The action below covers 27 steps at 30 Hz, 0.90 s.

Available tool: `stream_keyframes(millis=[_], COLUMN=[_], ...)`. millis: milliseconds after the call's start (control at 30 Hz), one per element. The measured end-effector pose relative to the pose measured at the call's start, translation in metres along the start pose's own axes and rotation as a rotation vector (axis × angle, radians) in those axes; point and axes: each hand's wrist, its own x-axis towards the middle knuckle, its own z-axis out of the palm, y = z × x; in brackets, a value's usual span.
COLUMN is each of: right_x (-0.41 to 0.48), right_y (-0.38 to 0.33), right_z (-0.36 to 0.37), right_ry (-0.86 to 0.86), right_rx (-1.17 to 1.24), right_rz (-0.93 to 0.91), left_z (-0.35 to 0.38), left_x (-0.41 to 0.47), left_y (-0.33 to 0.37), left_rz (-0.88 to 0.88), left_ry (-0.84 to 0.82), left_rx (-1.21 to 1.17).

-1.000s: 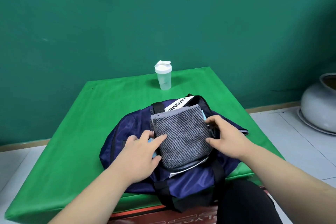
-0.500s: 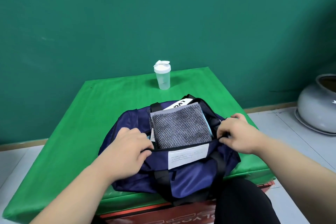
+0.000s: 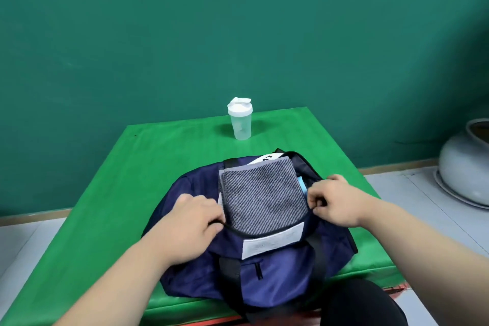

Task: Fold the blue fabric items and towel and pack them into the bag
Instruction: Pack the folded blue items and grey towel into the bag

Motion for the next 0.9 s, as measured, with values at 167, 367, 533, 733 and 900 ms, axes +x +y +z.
stream_keyframes(millis=[167,367,533,733,900], right_x=[-0.016,-0.019,-0.014,-0.012,-0.015], right_y=[0.005,0.002,-0.009,-0.027,-0.046], right_z=[-0.004,-0.005,-0.014,-0.001,0.001], right_ry=[0.001,0.012,0.107,0.008,-0.001], right_rx=[0.044,-0.090,0.062,0.036,-0.166], right_rz=[-0.086,-0.199,-0.220,-0.214,-0.352], left_z=[-0.012,-0.015,-0.010,-0.007,0.003], left_x=[-0.020,-0.020,-0.023,-0.021,-0.018], left_y=[0.005,0.009,0.010,0.015,0.018], left_rz=[0.095,0.166,0.139,0.179,0.089], left_ry=[-0.036,0.046,0.082,-0.029,-0.105], left_rx=[-0.289,-0.373,-0.465,-0.299,-0.273])
